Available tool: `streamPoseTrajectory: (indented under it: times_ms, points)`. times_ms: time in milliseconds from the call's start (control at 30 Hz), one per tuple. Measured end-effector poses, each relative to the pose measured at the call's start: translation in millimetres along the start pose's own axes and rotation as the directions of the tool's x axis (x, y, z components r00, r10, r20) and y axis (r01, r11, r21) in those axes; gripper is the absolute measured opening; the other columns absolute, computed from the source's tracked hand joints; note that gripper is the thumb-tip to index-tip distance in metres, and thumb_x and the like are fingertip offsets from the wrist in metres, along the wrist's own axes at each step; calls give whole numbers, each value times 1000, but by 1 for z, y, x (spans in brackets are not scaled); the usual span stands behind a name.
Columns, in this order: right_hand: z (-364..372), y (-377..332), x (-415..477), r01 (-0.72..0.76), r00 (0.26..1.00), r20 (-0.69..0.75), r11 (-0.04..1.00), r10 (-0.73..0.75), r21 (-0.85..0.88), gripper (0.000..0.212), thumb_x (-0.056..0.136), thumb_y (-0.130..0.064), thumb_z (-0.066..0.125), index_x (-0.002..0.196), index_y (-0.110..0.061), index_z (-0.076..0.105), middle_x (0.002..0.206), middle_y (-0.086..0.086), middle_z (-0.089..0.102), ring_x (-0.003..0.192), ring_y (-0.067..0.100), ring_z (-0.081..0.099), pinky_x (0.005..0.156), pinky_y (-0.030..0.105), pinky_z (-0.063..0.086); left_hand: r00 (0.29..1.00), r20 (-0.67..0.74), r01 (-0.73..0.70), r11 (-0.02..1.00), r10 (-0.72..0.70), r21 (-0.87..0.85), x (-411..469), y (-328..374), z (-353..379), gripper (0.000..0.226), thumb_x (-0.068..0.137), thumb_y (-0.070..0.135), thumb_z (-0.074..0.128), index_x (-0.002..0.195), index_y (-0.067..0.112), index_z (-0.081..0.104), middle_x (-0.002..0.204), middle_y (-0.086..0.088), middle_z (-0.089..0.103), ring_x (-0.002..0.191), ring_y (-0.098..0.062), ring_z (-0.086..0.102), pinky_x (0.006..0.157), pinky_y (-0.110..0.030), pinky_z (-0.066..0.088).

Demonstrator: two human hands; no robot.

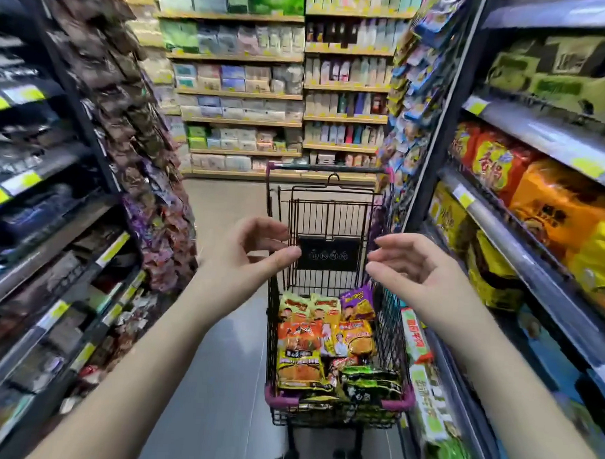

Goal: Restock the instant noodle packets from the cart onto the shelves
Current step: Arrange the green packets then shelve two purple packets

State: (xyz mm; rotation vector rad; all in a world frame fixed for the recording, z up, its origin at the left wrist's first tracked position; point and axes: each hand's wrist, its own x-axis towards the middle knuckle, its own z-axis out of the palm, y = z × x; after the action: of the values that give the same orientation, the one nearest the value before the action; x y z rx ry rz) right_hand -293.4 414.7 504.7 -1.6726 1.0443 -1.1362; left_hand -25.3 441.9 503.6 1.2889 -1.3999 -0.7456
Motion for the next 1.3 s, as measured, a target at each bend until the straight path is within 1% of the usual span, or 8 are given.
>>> streamPoseTrajectory:
  times_ms: [167, 400, 600, 700, 867, 1067, 1200, 1300]
  points:
    - [3, 49, 66, -87, 996, 17, 996, 86, 20, 40, 78, -36, 81, 114, -26, 68, 105, -6, 76, 99, 12, 72, 90, 30, 57, 993, -9, 115, 993, -115, -3, 57, -46, 12, 48, 71, 45, 80, 112, 24, 64, 113, 4, 72, 104, -11, 70, 97, -39, 57]
    - [29, 107, 148, -207, 978, 0, 978, 207, 1, 32, 86, -20, 80, 116, -19, 67, 104, -5, 76, 98, 10, 73, 84, 17, 55, 973, 46, 226, 974, -227, 26, 142, -126, 9, 48, 74, 50, 80, 115, 31, 63, 110, 11, 73, 103, -6, 70, 96, -38, 57]
    - [57, 155, 207, -319, 947, -43, 947, 318, -27, 35, 85, -20, 80, 117, -18, 66, 104, -6, 77, 100, 9, 72, 86, 18, 55, 933, 124, 337, 941, -337, 23, 212, -200, 5, 37, 81, 36, 83, 111, 29, 62, 110, 9, 71, 103, -10, 70, 92, -34, 59]
    - [66, 185, 229, -385, 922, -68, 922, 382, -33, 36, 85, -21, 80, 118, -17, 66, 103, -5, 77, 100, 8, 72, 85, 17, 55, 911, 149, 383, 923, -386, 48, 237, -231, 9, 38, 80, 40, 82, 110, 29, 61, 108, 9, 71, 102, -8, 70, 91, -33, 59]
    - [74, 244, 253, -476, 877, -84, 879, 473, -30, 41, 80, -33, 82, 117, -22, 66, 104, -8, 77, 101, 7, 72, 91, 29, 57, 869, 156, 462, 883, -469, 78, 261, -274, 31, 45, 80, 42, 81, 115, 24, 60, 113, 8, 68, 104, -10, 69, 89, -31, 59]
    - [72, 321, 279, -576, 818, -38, 815, 574, -71, 42, 84, -36, 81, 121, -25, 65, 109, -11, 74, 100, -2, 69, 88, 22, 58, 805, 154, 549, 817, -574, 176, 280, -323, 75, 50, 84, 46, 77, 123, 20, 56, 113, 9, 67, 97, 1, 65, 66, -8, 52]
    - [73, 381, 292, -628, 777, -19, 773, 629, -89, 41, 86, -34, 80, 122, -23, 64, 110, -12, 72, 96, -6, 68, 81, 13, 55, 766, 96, 604, 762, -636, 233, 287, -368, 109, 52, 85, 49, 75, 124, 20, 55, 109, 7, 66, 95, -1, 64, 77, -20, 54]
    - [79, 430, 296, -679, 733, -27, 729, 680, -85, 41, 85, -31, 81, 119, -19, 63, 107, -7, 72, 97, 4, 70, 81, 14, 55, 672, 48, 711, 662, -739, 237, 284, -411, 140, 53, 87, 45, 75, 126, 18, 52, 111, 4, 62, 94, -5, 60, 76, -25, 53]
